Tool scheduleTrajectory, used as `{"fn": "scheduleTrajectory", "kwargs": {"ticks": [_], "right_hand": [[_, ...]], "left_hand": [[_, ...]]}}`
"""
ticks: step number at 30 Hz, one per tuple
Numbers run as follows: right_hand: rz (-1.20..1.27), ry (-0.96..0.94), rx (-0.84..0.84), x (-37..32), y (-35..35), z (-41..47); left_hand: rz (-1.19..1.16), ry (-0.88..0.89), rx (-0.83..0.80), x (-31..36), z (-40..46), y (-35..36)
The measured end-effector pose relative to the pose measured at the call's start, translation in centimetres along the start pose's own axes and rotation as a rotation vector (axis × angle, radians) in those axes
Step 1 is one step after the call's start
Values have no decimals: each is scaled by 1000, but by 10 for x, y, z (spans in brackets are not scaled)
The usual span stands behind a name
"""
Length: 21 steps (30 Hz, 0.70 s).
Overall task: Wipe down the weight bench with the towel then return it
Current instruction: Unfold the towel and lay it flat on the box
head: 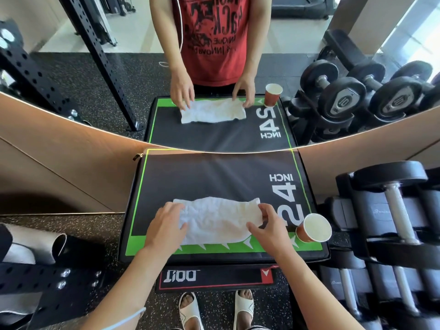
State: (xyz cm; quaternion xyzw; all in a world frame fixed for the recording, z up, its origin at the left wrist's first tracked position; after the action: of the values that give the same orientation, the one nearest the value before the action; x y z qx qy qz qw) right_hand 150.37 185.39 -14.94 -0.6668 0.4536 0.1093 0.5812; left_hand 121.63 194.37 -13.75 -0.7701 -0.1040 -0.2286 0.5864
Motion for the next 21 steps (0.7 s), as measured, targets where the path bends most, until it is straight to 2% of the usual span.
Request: {"fn": "scheduleTrajectory", "kwargs": {"ticks": [3, 5, 11, 15, 21], "right_hand": [[13, 16, 10, 0, -2, 1], [13, 11, 19, -1, -4, 0], [49, -22, 79, 0, -5, -4], [60, 25, 109, 0, -4, -4], [-210, 40, 128, 11, -2, 2]], "left_hand": [[46, 214, -147, 16, 5, 14], [78, 261, -205, 21, 8, 23], [125, 274, -199, 8, 8, 39], [117, 288, -185, 10, 6, 39], [66, 249, -195, 9, 4, 41]]}}
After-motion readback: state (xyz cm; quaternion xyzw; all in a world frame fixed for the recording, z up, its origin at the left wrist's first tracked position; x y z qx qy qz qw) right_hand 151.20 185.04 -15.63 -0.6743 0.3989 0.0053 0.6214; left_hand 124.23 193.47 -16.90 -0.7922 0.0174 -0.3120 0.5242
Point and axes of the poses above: each hand's wrist, its own z-axis towards the middle knuckle, its own y-axis out of the palm, x = y × z, the point moved 1 cm from there along z, towards the middle knuckle, and after that the axes turned 8 degrees about -z, right-handed, at the moved point
